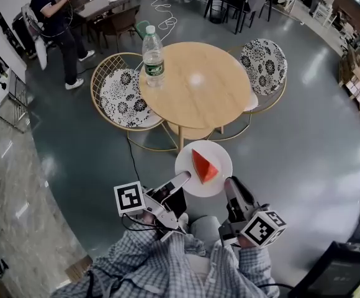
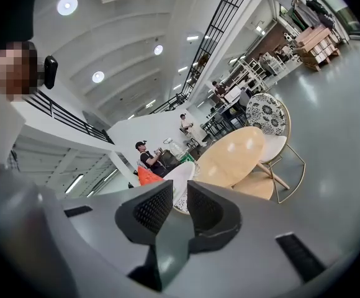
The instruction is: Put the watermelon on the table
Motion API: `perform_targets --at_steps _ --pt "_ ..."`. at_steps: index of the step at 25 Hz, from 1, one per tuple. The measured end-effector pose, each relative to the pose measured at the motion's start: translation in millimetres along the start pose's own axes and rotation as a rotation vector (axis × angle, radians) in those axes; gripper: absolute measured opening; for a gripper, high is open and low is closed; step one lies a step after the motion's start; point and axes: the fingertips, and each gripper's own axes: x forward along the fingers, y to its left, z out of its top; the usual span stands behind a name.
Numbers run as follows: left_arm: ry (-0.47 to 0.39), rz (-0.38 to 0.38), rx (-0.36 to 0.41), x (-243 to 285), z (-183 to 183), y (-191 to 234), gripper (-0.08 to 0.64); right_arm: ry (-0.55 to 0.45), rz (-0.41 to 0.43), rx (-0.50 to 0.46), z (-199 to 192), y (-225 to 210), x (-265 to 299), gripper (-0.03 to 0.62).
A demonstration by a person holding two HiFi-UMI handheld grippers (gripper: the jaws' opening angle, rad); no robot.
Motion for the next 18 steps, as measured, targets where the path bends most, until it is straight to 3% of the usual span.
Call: perform_targets --at_steps 8,18 --pt "0.005 -0.006 -0.006 -0.6 3.2 -0.6 0.051 -0.006 -0.015 0.006 -1.1 1.3 2.5 0.074" --pt "-0.009 -0.007 0.008 37.4 16.1 -1.3 0.051 -0.012 0.015 0.009 31.0 -20.1 20.2 0.074"
